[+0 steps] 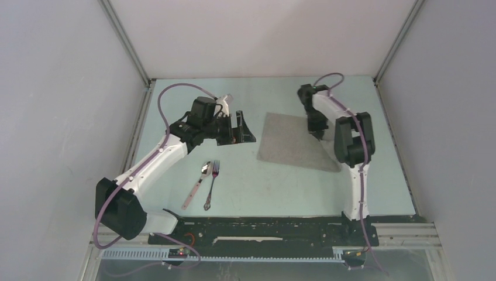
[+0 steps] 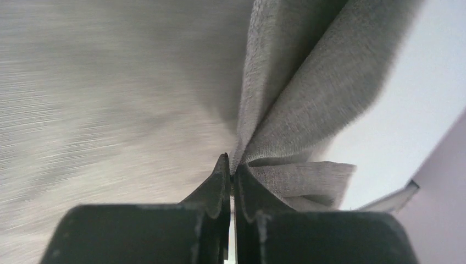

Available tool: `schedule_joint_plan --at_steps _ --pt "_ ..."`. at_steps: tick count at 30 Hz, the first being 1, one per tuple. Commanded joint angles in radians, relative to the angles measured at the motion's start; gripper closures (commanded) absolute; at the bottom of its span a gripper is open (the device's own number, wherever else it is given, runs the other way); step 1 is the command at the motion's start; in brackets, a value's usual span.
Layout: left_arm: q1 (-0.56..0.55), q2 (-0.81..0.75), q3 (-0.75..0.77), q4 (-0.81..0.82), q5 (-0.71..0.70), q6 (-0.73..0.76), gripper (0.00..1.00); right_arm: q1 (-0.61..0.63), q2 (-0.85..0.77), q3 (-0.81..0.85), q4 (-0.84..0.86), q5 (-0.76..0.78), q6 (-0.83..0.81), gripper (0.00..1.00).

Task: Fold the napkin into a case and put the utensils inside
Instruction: Fold the rectangle-folded napkin at the center of the board.

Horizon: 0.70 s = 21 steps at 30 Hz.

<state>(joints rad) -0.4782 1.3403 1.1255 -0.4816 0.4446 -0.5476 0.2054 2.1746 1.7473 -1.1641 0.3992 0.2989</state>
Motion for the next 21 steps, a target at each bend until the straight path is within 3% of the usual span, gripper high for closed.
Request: schedule_joint_plan --at_steps 1,9,21 --pt "0.010 -0.042 -0.004 0.015 -0.006 0.030 0.01 0.144 0.110 0.190 -0.064 -0.099 0.056 1.00" --pt "0.022 -0.045 -0.003 0.014 0.001 0.030 0.01 0.282 0.264 0.438 -0.073 -0.275 0.076 1.00" --pt "0.051 -0.055 -0.004 0.014 0.006 0.029 0.01 0.297 0.229 0.407 -0.004 -0.446 0.046 1.00"
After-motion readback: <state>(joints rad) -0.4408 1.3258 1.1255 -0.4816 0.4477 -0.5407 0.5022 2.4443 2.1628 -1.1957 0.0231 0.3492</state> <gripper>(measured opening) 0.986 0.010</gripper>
